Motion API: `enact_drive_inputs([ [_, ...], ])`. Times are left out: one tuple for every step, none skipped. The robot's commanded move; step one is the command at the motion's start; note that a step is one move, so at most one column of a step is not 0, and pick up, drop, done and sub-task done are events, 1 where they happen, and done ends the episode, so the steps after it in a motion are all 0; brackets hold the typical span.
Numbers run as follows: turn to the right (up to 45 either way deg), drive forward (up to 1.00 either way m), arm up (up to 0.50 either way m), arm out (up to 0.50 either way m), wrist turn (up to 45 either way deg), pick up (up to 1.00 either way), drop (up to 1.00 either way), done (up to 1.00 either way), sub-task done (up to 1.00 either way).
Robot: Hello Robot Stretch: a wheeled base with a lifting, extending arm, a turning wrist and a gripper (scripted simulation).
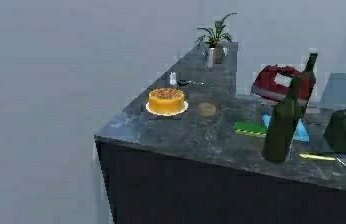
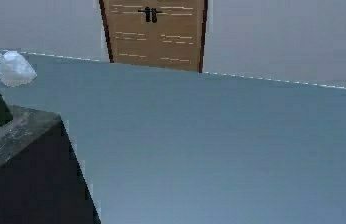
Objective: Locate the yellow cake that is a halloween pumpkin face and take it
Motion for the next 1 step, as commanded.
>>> enact_drive_inputs([
  [45.0, 0.0, 0.0, 0.0, 0.0, 0.0, 0.0, 0.0, 0.0],
])
